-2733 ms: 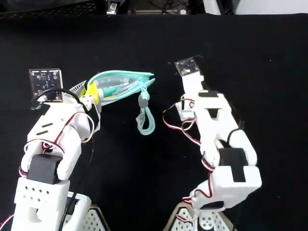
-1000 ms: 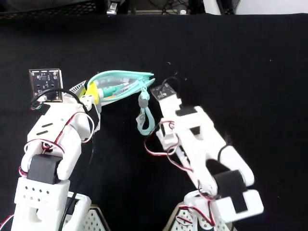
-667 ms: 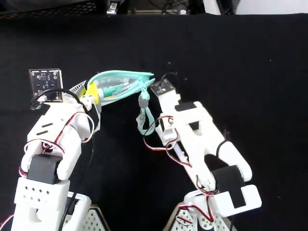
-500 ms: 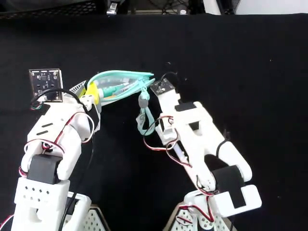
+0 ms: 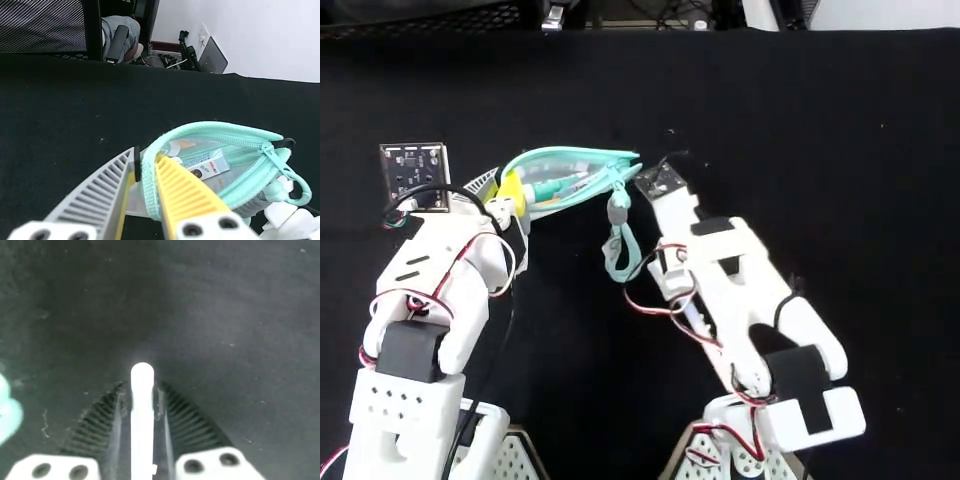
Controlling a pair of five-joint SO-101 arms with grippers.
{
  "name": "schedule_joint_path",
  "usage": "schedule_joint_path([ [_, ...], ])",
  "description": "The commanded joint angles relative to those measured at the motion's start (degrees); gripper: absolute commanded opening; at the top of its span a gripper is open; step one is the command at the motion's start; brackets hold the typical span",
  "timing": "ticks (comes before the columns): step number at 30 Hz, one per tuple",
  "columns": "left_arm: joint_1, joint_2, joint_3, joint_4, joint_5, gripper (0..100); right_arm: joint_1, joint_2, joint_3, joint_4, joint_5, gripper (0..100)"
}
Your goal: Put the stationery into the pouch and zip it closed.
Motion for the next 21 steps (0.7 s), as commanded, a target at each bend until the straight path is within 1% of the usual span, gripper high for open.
schedule_joint_path([
  [1, -1.3, 2.0, 9.5, 0.5, -0.4, 3, 4.5, -7.7, 1.4, 0.2, -0.5, 1.1],
  [5, -1.3, 2.0, 9.5, 0.5, -0.4, 3, 6.2, -26.0, 8.4, 0.5, -1.9, 1.1],
  [8, -1.3, 2.0, 9.5, 0.5, -0.4, 3, 5.3, -42.3, 14.1, 0.6, -2.1, 1.1],
  [11, -1.3, 2.0, 9.5, 0.5, -0.4, 3, 4.0, -58.5, 16.4, 2.1, -2.1, 1.1],
  [14, -1.3, 2.0, 9.5, 0.5, -0.4, 3, 3.8, -73.4, 13.5, 5.4, -2.7, 1.1],
  [16, -1.3, 2.0, 9.5, 0.5, -0.4, 3, 3.8, -81.6, 9.3, 5.8, -5.8, 1.1],
  [18, -1.3, 2.0, 9.5, 0.5, -0.4, 3, 3.7, -87.3, 5.3, 3.3, -8.6, 1.2],
  [21, -1.2, 2.0, 9.5, 0.5, -0.4, 3, 1.1, -89.5, 1.7, -4.4, -9.3, 1.5],
])
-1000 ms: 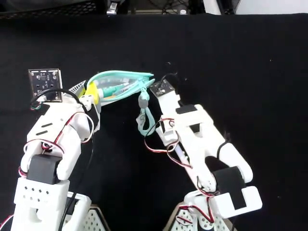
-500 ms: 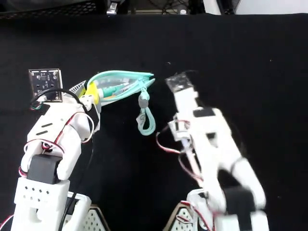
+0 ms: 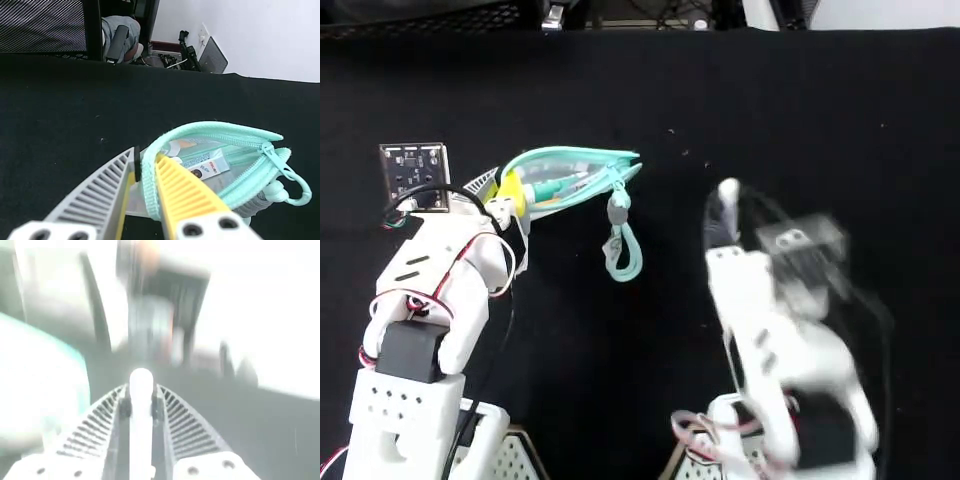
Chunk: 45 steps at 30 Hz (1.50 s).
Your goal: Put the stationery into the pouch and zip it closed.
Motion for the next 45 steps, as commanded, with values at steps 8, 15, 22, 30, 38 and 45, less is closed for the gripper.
schedule_joint_path([
  [8, -1.2, 2.0, 9.5, 0.5, -0.4, 3, -15.6, 9.5, -6.5, -30.1, -1.2, 1.4],
  [15, -1.2, 2.0, 9.5, 0.5, -0.4, 3, -21.6, 24.9, -16.3, -34.2, -1.5, 1.4],
  [22, -1.2, 2.0, 9.5, 0.5, -0.4, 3, -25.6, 34.7, -19.7, -34.6, -1.2, 1.4],
  [30, -1.2, 2.0, 9.5, 0.5, -0.4, 3, -25.8, 41.5, -16.7, -41.6, -1.2, 1.4],
  [38, -1.2, 2.0, 9.5, 0.5, -0.4, 3, -25.8, 42.9, -8.5, -41.8, -1.1, 1.4],
  [45, -1.3, 2.0, 9.5, 0.5, -0.4, 3, -25.8, 42.9, -4.6, -39.5, -1.1, 1.2],
])
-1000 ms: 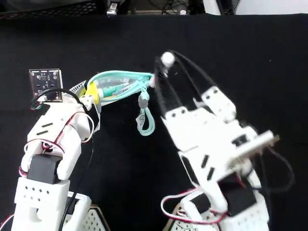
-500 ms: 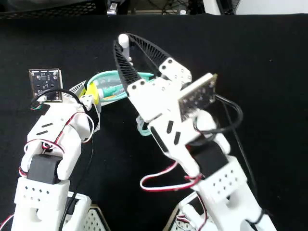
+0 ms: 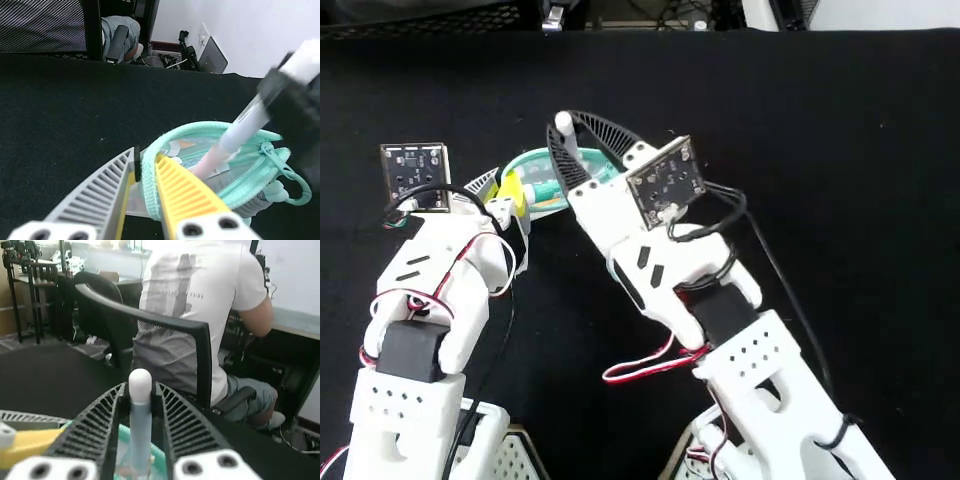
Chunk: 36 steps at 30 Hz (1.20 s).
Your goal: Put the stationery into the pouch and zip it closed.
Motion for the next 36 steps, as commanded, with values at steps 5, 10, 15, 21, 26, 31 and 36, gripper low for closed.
schedule_joint_path([
  [5, -1.3, 2.0, 9.5, 0.5, -0.4, 3, -0.6, -0.1, -0.1, 5.8, -0.2, 1.3],
  [10, -1.3, 2.0, 9.5, 0.5, -0.4, 3, -0.6, 0.2, -3.6, 12.8, -0.2, 1.8],
  [15, -1.3, 2.0, 9.5, 0.5, -0.4, 3, -0.6, 0.2, -10.5, 22.4, -0.3, 18.8],
  [21, -1.3, 2.0, 9.5, 0.5, -0.4, 3, -0.8, -0.1, -17.5, 29.7, -0.3, 27.8],
  [26, -1.3, 2.0, 9.5, 0.5, -0.4, 3, 0.4, -0.3, -20.3, 30.2, -0.3, 27.7],
  [31, -1.3, 2.0, 9.5, 0.5, -0.4, 3, 3.2, 1.5, -18.2, 29.1, -0.3, 21.3],
  [36, -1.3, 2.0, 9.5, 0.5, -0.4, 3, 2.9, 6.0, -15.5, 28.3, -0.3, 20.5],
])
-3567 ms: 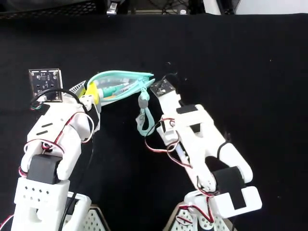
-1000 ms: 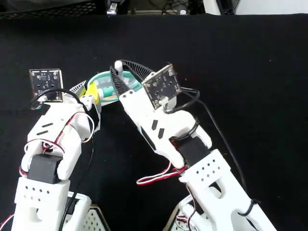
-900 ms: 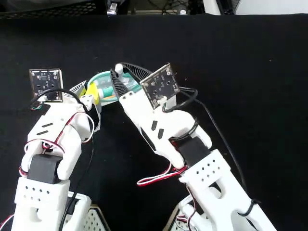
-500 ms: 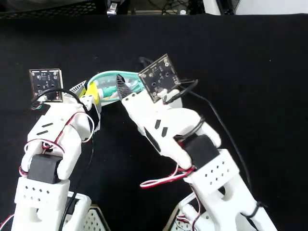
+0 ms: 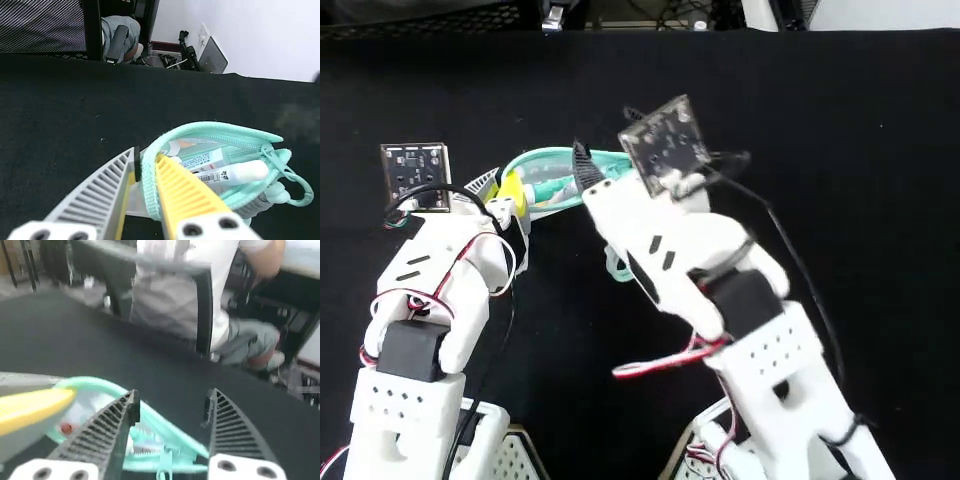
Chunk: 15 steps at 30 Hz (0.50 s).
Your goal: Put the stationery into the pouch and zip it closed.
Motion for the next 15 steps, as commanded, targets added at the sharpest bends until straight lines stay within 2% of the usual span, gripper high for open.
schedule_joint_path([
  [1, -1.3, 2.0, 9.5, 0.5, -0.4, 3, 0.5, 2.9, 0.2, -2.1, -0.2, 20.5],
  [8, -1.3, 2.0, 9.5, 0.5, -0.4, 3, 0.4, 9.3, -0.1, -2.5, -0.2, 20.5],
  [15, -1.3, 2.0, 9.5, 0.5, -0.4, 3, 0.6, 0.9, -4.8, 2.6, -0.2, 20.5],
])
